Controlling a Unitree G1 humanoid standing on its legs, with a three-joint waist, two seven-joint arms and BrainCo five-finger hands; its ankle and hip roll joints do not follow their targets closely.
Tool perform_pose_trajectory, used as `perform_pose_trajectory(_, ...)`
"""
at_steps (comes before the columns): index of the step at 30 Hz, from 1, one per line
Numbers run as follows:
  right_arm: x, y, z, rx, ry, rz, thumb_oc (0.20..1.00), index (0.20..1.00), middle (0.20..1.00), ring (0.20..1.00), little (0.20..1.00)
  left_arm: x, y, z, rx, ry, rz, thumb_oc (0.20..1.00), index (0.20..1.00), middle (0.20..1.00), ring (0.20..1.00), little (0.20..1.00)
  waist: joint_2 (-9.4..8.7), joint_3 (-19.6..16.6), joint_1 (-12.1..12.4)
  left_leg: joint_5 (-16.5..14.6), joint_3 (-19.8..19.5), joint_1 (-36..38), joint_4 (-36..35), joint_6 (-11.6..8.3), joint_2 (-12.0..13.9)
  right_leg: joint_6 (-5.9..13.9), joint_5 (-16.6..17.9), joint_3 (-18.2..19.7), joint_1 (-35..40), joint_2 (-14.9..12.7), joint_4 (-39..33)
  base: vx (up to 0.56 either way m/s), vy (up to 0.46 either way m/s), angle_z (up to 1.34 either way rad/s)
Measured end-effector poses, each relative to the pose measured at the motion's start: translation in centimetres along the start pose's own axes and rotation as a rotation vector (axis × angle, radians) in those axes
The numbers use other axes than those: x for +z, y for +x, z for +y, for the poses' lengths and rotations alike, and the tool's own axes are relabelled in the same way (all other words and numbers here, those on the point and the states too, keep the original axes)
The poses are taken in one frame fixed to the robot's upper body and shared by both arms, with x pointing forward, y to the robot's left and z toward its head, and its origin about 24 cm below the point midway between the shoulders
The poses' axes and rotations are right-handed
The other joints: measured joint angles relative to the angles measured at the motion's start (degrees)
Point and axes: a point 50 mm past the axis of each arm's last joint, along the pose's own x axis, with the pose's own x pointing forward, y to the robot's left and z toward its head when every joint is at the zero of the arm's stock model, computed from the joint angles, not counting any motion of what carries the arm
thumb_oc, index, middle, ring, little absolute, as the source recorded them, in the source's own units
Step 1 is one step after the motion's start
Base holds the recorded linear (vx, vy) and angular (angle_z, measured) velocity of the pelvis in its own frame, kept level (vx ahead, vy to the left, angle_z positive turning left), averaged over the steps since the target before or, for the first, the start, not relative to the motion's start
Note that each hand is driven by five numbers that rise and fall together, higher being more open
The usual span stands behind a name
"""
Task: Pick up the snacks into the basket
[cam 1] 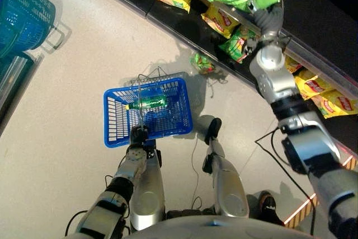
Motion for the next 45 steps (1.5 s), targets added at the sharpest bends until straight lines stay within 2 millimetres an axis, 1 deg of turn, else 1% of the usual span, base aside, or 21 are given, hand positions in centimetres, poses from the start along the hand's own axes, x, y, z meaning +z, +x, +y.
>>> perform_pose_trajectory(2, -5.6, -4.2, -0.9, 0.052, -0.051, 0.217, 0.200, 0.200, 0.200, 0.200, 0.200, 0.2, 0.1, 0.5, 0.014, -0.012, -0.004, 0.200, 0.200, 0.200, 0.200, 0.200, -0.30, -0.18, 0.42, 0.00, 0.11, 0.47, -0.11, 0.02, -0.02, 0.03, -0.04, -0.07, 0.54, -0.04, 0.00, -0.01, -0.005, 0.02)
perform_pose_trajectory(3, -9.1, -7.5, -1.7, 0.055, -0.081, 0.373, 0.200, 0.200, 0.200, 0.200, 0.200, 0.3, 0.2, 0.7, 0.020, -0.014, -0.006, 0.200, 0.200, 0.200, 0.200, 0.200, -0.35, -0.16, 0.18, 0.02, 0.47, 0.84, -0.58, 0.06, -0.12, 0.16, -0.13, -0.04, 0.54, -0.16, 0.00, 0.00, 0.000, 0.00)
perform_pose_trajectory(4, -10.8, -9.6, -1.9, 0.068, -0.089, 0.461, 0.200, 0.200, 0.200, 0.200, 0.200, 0.2, 0.2, 0.8, 0.026, -0.022, -0.004, 0.200, 0.200, 0.200, 0.200, 0.200, -0.36, -0.15, 0.54, 0.09, 0.59, 0.84, -0.67, 0.14, -0.27, 0.29, -0.25, -0.02, 0.53, -0.35, 0.00, -0.03, -0.038, -0.05)
perform_pose_trajectory(5, -13.4, -13.7, -2.3, 0.099, -0.114, 0.604, 0.200, 0.200, 0.200, 0.200, 0.200, 0.2, 0.3, 1.5, 0.048, -0.036, 0.000, 0.200, 0.200, 0.200, 0.200, 0.200, -0.43, -0.09, -0.31, 0.13, 0.96, 0.89, -0.74, 0.20, -0.32, 0.30, -0.24, 0.06, 0.36, -0.42, 0.00, -0.03, -0.040, -0.07)
perform_pose_trajectory(6, -14.7, -16.9, -3.0, 0.133, -0.137, 0.695, 0.200, 0.200, 0.200, 0.200, 0.200, 0.1, 0.3, 2.1, 0.066, -0.049, 0.000, 0.200, 0.200, 0.200, 0.200, 0.200, -0.68, 0.23, -0.99, 0.18, 1.14, 1.20, -0.85, 0.25, -0.31, 0.30, -0.23, 0.22, 0.47, -0.43, 0.00, -0.03, -0.044, -0.09)
perform_pose_trajectory(7, -15.0, -19.5, -3.7, 0.160, -0.151, 0.747, 0.200, 0.200, 0.200, 0.200, 0.200, -0.1, 0.2, 2.9, 0.092, -0.067, 0.000, 0.200, 0.200, 0.200, 0.200, 0.200, -0.78, 0.75, -1.68, 0.24, 1.24, 1.63, -0.95, 0.32, -0.32, 0.29, -0.22, 0.33, 0.74, -0.42, -0.01, -0.02, -0.025, -0.13)
perform_pose_trajectory(10, -14.8, -21.9, -5.8, 0.193, -0.208, 0.778, 0.200, 0.200, 0.200, 0.200, 0.200, -0.2, 0.2, 3.8, 0.117, -0.079, 0.002, 0.200, 0.200, 0.200, 0.200, 0.200, -1.36, 1.31, -3.98, 0.58, 1.72, 2.07, -1.03, 0.28, -0.16, 0.11, -0.08, 1.02, 0.77, -0.25, -0.02, -0.01, -0.034, -0.10)
perform_pose_trajectory(13, -13.4, -21.2, -6.6, 0.213, -0.219, 0.706, 0.200, 0.200, 0.200, 0.200, 0.200, 0.4, 0.0, 3.7, 0.104, -0.096, -0.029, 0.200, 0.200, 0.200, 0.200, 0.200, -1.68, 1.82, -4.35, 1.02, 2.44, 2.82, -1.92, 0.13, 0.27, 0.15, -0.03, 1.66, 0.52, 0.17, -0.03, 0.00, -0.037, -0.12)
perform_pose_trajectory(15, -12.0, -20.1, -5.8, 0.276, -0.201, 0.618, 0.200, 0.200, 0.200, 0.200, 0.200, 0.7, -0.3, 3.6, 0.090, -0.107, -0.053, 0.200, 0.200, 0.200, 0.200, 0.200, -1.47, 2.33, -4.35, 1.50, 2.69, 3.26, -2.60, 0.04, 0.48, 0.03, 0.08, 1.74, 0.55, 0.34, -0.03, 0.00, -0.035, -0.06)
perform_pose_trajectory(17, -11.5, -19.7, -5.0, 0.358, -0.208, 0.578, 0.200, 0.200, 0.200, 0.200, 0.200, 1.0, -0.5, 3.7, 0.083, -0.110, -0.072, 0.200, 0.200, 0.200, 0.200, 0.200, -1.53, 2.61, -4.10, 1.85, 2.72, 3.54, -2.97, -0.01, 0.60, 0.02, 0.08, 1.73, 0.66, 0.47, -0.02, 0.00, -0.019, 0.00)
perform_pose_trajectory(21, -12.5, -19.9, -4.1, 0.406, -0.212, 0.615, 0.200, 0.200, 0.200, 0.200, 0.200, 1.4, -0.9, 4.0, 0.076, -0.115, -0.104, 0.200, 0.200, 0.200, 0.200, 0.200, -1.50, 2.68, -3.93, 1.89, 2.73, 3.94, -3.44, -0.03, 0.60, -0.27, 0.30, 1.66, 0.90, 0.46, -0.02, 0.00, 0.000, 0.00)
perform_pose_trajectory(25, -15.2, -18.4, -3.0, 0.419, -0.371, 0.678, 0.200, 0.200, 0.200, 0.200, 0.200, 3.3, -1.2, 3.3, 0.027, -0.124, -0.182, 0.200, 0.200, 0.200, 0.200, 0.200, -0.70, 3.32, -2.69, 1.89, 2.68, 4.59, -3.71, -0.04, 0.65, -0.19, 0.24, 1.44, 1.50, 0.50, -0.02, 0.00, -0.007, 0.01)
perform_pose_trajectory(26, -15.4, -17.1, -1.5, 0.438, -0.398, 0.661, 0.200, 0.200, 0.200, 0.200, 0.200, 3.6, -1.5, 3.1, 0.007, -0.123, -0.200, 0.200, 0.200, 0.200, 0.200, 0.200, -0.40, 3.48, -2.25, 1.89, 2.61, 5.00, -3.69, -0.04, 0.65, -0.18, 0.23, 1.37, 1.93, 0.49, -0.02, -0.02, -0.020, -0.03)
perform_pose_trajectory(27, -15.6, -16.4, -0.9, 0.446, -0.416, 0.657, 0.200, 0.200, 0.200, 0.200, 0.200, 3.9, -1.6, 2.8, -0.007, -0.119, -0.213, 0.200, 0.200, 0.200, 0.200, 0.200, -0.36, 3.50, -2.10, 1.89, 2.60, 5.04, -3.66, -0.04, 0.66, -0.18, 0.22, 1.36, 1.99, 0.51, -0.03, -0.04, -0.009, 0.01)
perform_pose_trajectory(28, -15.6, -15.1, 0.3, 0.451, -0.433, 0.644, 0.200, 0.200, 0.200, 0.200, 0.200, 4.8, -1.9, 2.1, -0.050, -0.109, -0.255, 0.200, 0.200, 0.200, 0.200, 0.200, 0.09, 3.69, -1.03, 1.97, 2.46, 4.86, -3.62, -0.11, 0.68, -0.19, 0.22, 1.28, 1.93, 0.52, -0.02, -0.02, -0.001, 0.04)
perform_pose_trajectory(29, -15.3, -14.2, 1.1, 0.456, -0.434, 0.624, 0.200, 0.200, 0.200, 0.200, 0.200, 5.3, -2.0, 1.5, -0.074, -0.105, -0.272, 0.200, 0.200, 0.200, 0.200, 0.200, 0.45, 3.87, -0.45, 2.09, 2.19, 4.73, -3.61, -0.10, 0.67, -0.22, 0.24, 1.04, 1.92, 0.50, -0.02, -0.01, -0.005, 0.08)
perform_pose_trajectory(31, -13.8, -11.6, 4.3, 0.472, -0.404, 0.543, 0.200, 0.200, 0.200, 0.200, 0.200, 6.4, -2.2, 0.2, -0.138, -0.088, -0.315, 0.200, 0.200, 0.200, 0.200, 0.200, 1.06, 4.02, 1.18, 2.30, 1.50, 4.35, -3.63, -0.14, 0.63, -0.27, 0.20, 0.53, 1.96, 0.51, -0.03, -0.02, 0.000, 0.12)
perform_pose_trajectory(35, -12.4, -8.7, 8.3, 0.507, -0.416, 0.497, 0.200, 0.200, 0.200, 0.200, 0.200, 8.7, -2.8, -2.0, -0.240, -0.043, -0.394, 0.200, 0.200, 0.200, 0.200, 0.200, 1.98, 4.07, 3.33, 2.64, 0.14, 2.80, -3.41, -0.14, 0.37, -0.35, 0.11, -0.86, 1.58, 0.32, -0.02, -0.02, 0.003, 0.18)
perform_pose_trajectory(37, -11.8, -7.5, 9.2, 0.498, -0.425, 0.492, 0.200, 0.200, 0.200, 0.200, 0.200, 10.0, -3.1, -3.1, -0.291, -0.020, -0.440, 0.200, 0.200, 0.200, 0.200, 0.200, 2.45, 4.05, 4.19, 2.73, -0.70, 2.07, -3.39, -0.07, 0.07, -0.17, -0.04, -1.68, 1.50, 0.05, -0.02, -0.02, 0.019, 0.23)
perform_pose_trajectory(42, -11.5, -6.8, 10.5, 0.495, -0.450, 0.507, 0.200, 0.200, 0.200, 0.200, 0.200, 11.8, -3.7, -4.3, -0.352, 0.013, -0.512, 0.200, 0.200, 0.200, 0.200, 0.200, 2.60, 4.09, 5.52, 2.84, -2.27, 0.96, -3.34, 0.09, -0.73, 0.24, -0.33, -3.28, 1.54, -0.67, -0.02, -0.01, 0.008, 0.17)
perform_pose_trajectory(45, -12.6, -6.9, 9.7, 0.480, -0.506, 0.574, 0.200, 0.200, 0.200, 0.200, 0.200, 12.5, -4.1, -4.8, -0.370, 0.000, -0.534, 0.200, 0.200, 0.200, 0.200, 0.200, 2.77, 4.06, 6.29, 2.87, -2.63, 0.79, -3.31, 0.12, -1.12, 0.43, -0.47, -3.52, 1.61, -1.03, -0.02, -0.01, 0.003, 0.10)
